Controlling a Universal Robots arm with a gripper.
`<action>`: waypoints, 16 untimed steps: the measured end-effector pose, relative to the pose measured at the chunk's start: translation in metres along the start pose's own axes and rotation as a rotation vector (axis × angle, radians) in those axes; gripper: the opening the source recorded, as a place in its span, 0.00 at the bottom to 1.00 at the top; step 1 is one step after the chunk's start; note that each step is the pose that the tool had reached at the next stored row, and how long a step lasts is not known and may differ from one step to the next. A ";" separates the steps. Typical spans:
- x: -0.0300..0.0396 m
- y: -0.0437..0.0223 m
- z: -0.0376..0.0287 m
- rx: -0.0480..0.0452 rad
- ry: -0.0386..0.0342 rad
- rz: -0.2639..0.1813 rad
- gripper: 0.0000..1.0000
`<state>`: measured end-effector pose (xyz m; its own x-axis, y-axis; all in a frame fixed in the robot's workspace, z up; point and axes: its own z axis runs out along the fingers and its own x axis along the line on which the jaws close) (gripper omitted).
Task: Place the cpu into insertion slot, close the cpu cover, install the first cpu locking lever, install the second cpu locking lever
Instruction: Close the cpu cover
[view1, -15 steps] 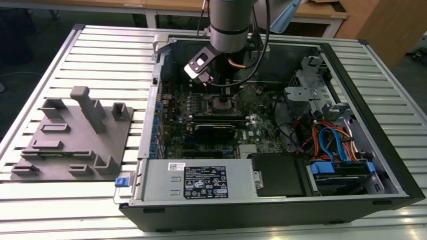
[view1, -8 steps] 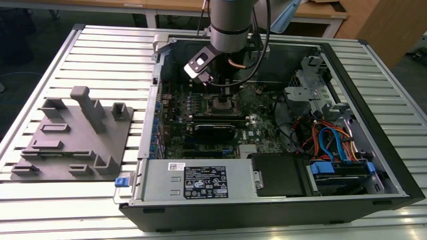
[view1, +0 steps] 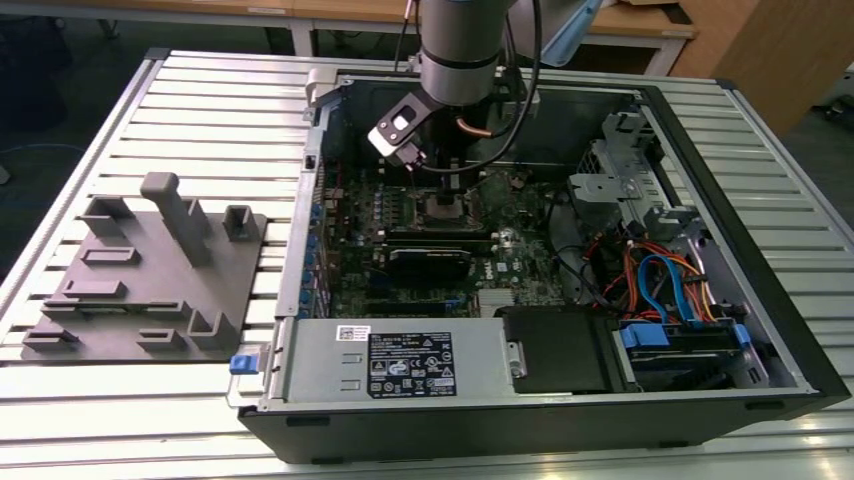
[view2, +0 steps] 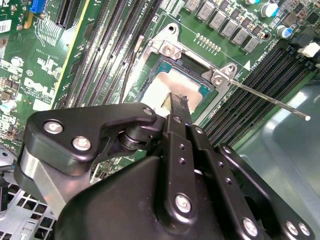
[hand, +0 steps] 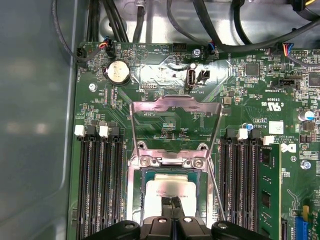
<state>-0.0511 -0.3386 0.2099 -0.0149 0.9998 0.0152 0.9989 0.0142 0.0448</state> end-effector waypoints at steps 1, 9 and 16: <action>0.0000 0.0000 -0.0007 0.0000 0.0000 0.000 0.10; 0.0001 0.0003 -0.0062 -0.0001 0.0001 0.000 0.10; 0.0001 0.0003 -0.0062 0.0004 0.0011 -0.027 0.10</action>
<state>-0.0511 -0.3386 0.2162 -0.0416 0.9990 0.0151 0.9982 0.0409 0.0448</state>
